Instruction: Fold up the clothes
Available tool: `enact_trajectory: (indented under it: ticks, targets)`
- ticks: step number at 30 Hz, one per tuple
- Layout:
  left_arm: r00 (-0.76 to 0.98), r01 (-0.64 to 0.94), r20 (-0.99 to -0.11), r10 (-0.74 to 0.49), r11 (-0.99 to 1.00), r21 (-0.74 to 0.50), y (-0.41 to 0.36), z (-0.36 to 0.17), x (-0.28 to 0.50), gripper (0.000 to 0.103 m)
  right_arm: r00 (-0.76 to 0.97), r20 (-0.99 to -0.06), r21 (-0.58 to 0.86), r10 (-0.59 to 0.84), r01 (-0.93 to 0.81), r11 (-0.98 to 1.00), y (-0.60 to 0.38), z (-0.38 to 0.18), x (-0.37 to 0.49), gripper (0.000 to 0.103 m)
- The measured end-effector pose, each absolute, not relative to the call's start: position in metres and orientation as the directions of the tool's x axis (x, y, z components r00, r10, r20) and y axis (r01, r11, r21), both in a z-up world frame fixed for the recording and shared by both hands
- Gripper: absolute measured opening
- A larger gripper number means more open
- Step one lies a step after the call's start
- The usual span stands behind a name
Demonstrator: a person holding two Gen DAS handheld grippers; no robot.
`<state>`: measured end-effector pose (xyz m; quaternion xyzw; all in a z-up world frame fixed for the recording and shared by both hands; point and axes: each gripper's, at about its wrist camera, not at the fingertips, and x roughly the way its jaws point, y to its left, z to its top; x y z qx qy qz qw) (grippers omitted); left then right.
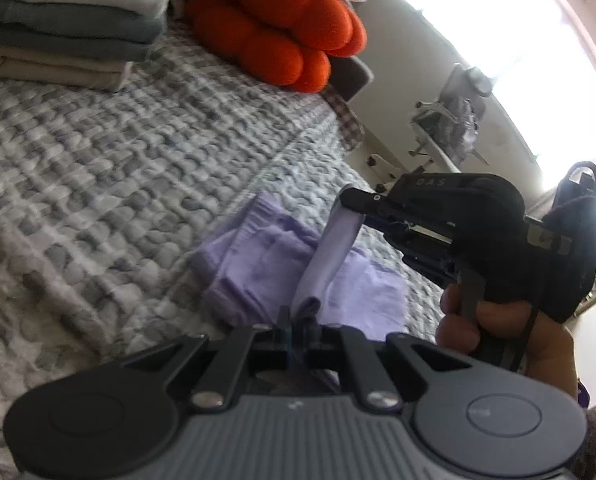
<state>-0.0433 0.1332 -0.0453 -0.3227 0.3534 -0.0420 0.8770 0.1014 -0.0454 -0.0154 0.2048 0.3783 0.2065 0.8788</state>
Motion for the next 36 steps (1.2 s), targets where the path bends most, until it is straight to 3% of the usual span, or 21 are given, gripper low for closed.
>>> enact_trajectory:
  ticks: [9, 13, 17, 23, 32, 35, 36]
  targets:
    - [0.719, -0.232, -0.652, -0.241, 0.801, -0.552, 0.139, -0.056, -0.040, 0.005, 0.588, -0.577, 0.545, 0.566, -0.238, 0.804, -0.026, -0.034, 0.108, 0.007]
    - [0.722, -0.229, -0.659, -0.210, 0.827, -0.514, 0.137, -0.052, -0.042, 0.008, 0.577, -0.529, 0.612, 0.622, -0.249, 0.751, -0.030, -0.039, 0.110, 0.015]
    - [0.737, -0.227, -0.651, -0.184, 0.839, -0.494, 0.140, -0.048, -0.042, 0.027, 0.583, -0.491, 0.641, 0.647, -0.261, 0.721, -0.044, -0.032, 0.109, 0.015]
    - [0.766, -0.199, -0.628, -0.137, 0.878, -0.435, 0.138, -0.037, -0.039, 0.038, 0.643, -0.486, 0.622, 0.592, -0.222, 0.751, -0.083, -0.024, 0.102, 0.016]
    - [0.751, -0.140, -0.644, -0.148, 0.917, -0.374, 0.142, -0.033, -0.001, 0.036, 0.668, -0.571, 0.531, 0.477, -0.143, 0.835, -0.129, -0.033, 0.089, 0.017]
    - [0.746, -0.128, -0.647, -0.157, 0.920, -0.371, 0.143, -0.034, 0.013, 0.036, 0.677, -0.586, 0.494, 0.445, -0.137, 0.859, -0.134, -0.036, 0.085, 0.038]
    - [0.746, -0.129, -0.647, -0.158, 0.918, -0.374, 0.144, -0.034, 0.018, 0.036, 0.679, -0.588, 0.486, 0.440, -0.138, 0.863, -0.135, -0.036, 0.084, 0.038]
